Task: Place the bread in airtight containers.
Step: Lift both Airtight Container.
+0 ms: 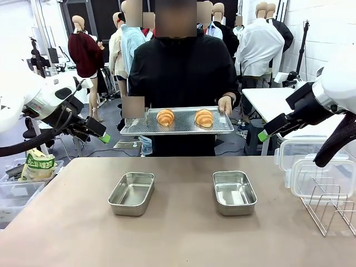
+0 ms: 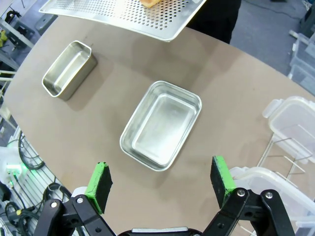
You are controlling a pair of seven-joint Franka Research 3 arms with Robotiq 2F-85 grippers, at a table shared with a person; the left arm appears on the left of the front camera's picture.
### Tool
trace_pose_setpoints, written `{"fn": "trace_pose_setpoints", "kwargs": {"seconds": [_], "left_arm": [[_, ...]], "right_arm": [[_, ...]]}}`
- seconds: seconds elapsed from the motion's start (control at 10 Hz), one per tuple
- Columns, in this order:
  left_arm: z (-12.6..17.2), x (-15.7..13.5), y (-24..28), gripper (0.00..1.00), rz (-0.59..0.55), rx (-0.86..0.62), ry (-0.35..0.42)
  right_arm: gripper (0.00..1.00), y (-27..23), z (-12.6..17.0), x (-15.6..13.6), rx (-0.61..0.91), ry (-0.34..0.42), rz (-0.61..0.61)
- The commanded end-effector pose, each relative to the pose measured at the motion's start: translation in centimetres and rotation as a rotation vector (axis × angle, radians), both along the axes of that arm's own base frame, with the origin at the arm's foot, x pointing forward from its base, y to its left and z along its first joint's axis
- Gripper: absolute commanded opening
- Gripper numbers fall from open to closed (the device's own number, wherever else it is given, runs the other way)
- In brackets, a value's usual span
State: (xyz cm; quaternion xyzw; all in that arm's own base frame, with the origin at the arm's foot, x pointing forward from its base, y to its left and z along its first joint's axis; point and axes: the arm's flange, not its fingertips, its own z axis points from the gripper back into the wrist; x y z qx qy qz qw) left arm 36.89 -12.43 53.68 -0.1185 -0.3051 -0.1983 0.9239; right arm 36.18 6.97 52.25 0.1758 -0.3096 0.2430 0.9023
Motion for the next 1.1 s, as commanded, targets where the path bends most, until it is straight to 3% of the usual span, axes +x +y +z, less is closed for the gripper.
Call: {"fn": "trace_pose_setpoints", "kwargs": {"seconds": [0.0, 0.1, 0.3, 0.4, 0.7, 1.0], "left_arm": [[0.0, 0.0, 0.0, 1.0, 0.0, 0.0, 0.0], [-0.8, 0.6, -1.0, 1.0, 0.09, 0.137, -0.06], [-5.4, 2.6, -1.6, 1.0, 0.169, 0.107, -0.023], [-7.8, 3.4, -1.3, 1.0, 0.229, 0.157, 0.011], [-12.7, 5.0, -0.4, 1.0, 0.283, 0.222, 0.153], [-14.9, 6.0, -0.1, 1.0, 0.285, 0.179, 0.222]], "right_arm": [[1.0, 0.0, 0.0, 0.0, 0.0, 0.0, 0.0], [1.0, 1.5, -0.7, 0.9, -0.048, 0.016, -0.083], [1.0, 5.4, -6.0, 5.6, -0.117, 0.173, -0.164], [1.0, 6.7, -8.0, 6.6, -0.16, 0.208, -0.206], [1.0, 8.8, -11.2, 8.3, -0.301, 0.201, -0.305], [1.0, 9.2, -14.0, 9.5, -0.351, 0.24, -0.367]]}}
